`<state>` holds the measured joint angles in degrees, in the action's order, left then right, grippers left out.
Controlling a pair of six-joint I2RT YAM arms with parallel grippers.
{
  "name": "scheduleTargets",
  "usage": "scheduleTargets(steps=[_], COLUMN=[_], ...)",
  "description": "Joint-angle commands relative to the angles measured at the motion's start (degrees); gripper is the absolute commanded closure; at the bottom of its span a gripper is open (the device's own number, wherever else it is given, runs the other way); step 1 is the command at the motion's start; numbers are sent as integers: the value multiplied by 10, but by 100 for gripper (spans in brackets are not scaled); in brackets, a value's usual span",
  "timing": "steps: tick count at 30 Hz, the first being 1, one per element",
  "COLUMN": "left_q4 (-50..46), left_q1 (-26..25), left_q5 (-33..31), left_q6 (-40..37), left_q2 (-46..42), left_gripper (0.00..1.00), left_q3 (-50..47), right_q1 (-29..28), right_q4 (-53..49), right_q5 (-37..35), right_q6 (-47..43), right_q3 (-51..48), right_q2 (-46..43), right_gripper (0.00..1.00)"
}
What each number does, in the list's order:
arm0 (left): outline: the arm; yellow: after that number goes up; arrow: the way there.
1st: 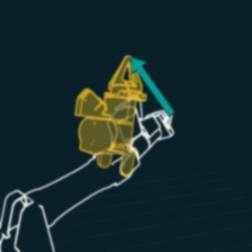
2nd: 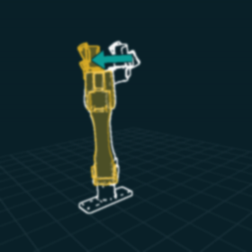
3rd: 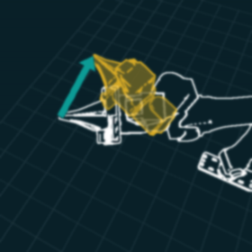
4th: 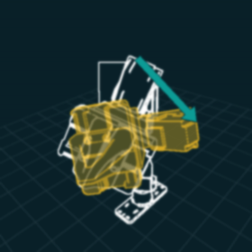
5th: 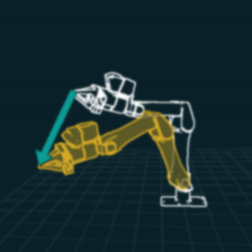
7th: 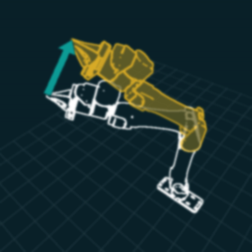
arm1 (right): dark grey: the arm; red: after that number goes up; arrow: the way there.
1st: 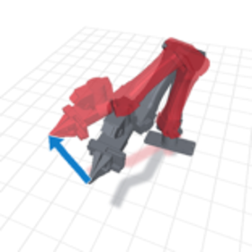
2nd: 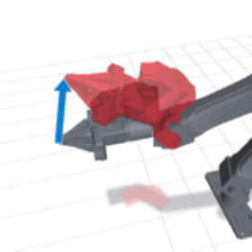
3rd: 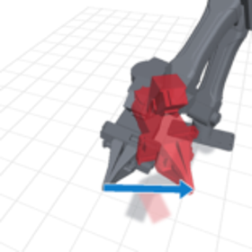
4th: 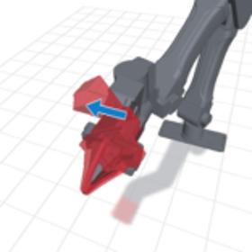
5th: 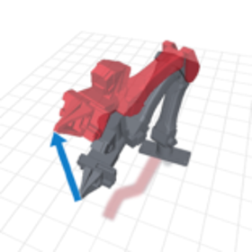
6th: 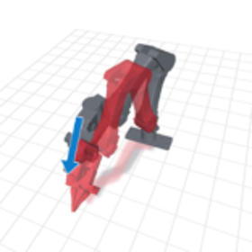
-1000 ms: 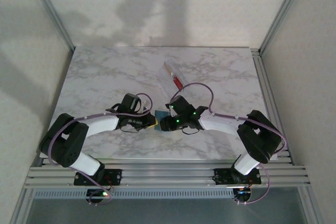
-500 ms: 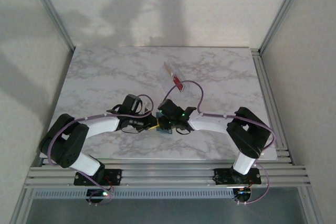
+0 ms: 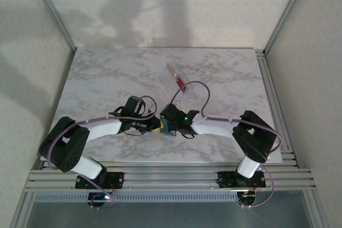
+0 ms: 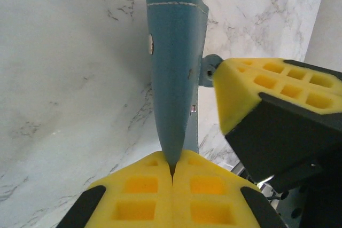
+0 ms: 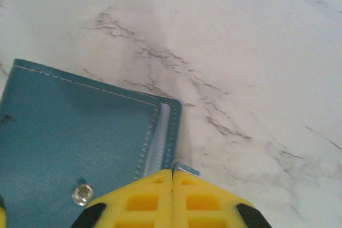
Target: Put the credit cards into the card holder
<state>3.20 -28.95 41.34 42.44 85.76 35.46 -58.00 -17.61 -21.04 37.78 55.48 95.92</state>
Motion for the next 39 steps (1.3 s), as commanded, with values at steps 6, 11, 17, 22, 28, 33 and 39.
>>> scheduleTargets(steps=[6, 11, 17, 22, 28, 33, 39], left_q4=[-15, -42, -106, -105, -87, -52, -41], left_q1=[2, 3, 8, 21, 25, 26, 24], left_q5=[-17, -33, -77, -71, -39, -20, -22], left_q6=[-20, -50, -91, -94, -90, -78, -78], left_q2=[9, -10, -1, 2, 5, -17, 6], left_gripper=[65, 31, 30, 30, 30, 28, 31], left_q3=[2, 13, 34, 37, 45, 33, 28], right_q1=[5, 5, 5, 5, 8, 7, 9], right_q4=[97, 141, 168, 194, 193, 204, 226], right_q5=[110, 155, 172, 176, 179, 186, 189], right_q6=[-56, -65, -70, -44, -39, -33, -21], right_q3=[-80, -85, -83, -96, -99, -111, -129], right_q2=[-88, -131, -163, -169, -173, -189, -190], right_gripper=[100, 100, 100, 100, 100, 100, 100])
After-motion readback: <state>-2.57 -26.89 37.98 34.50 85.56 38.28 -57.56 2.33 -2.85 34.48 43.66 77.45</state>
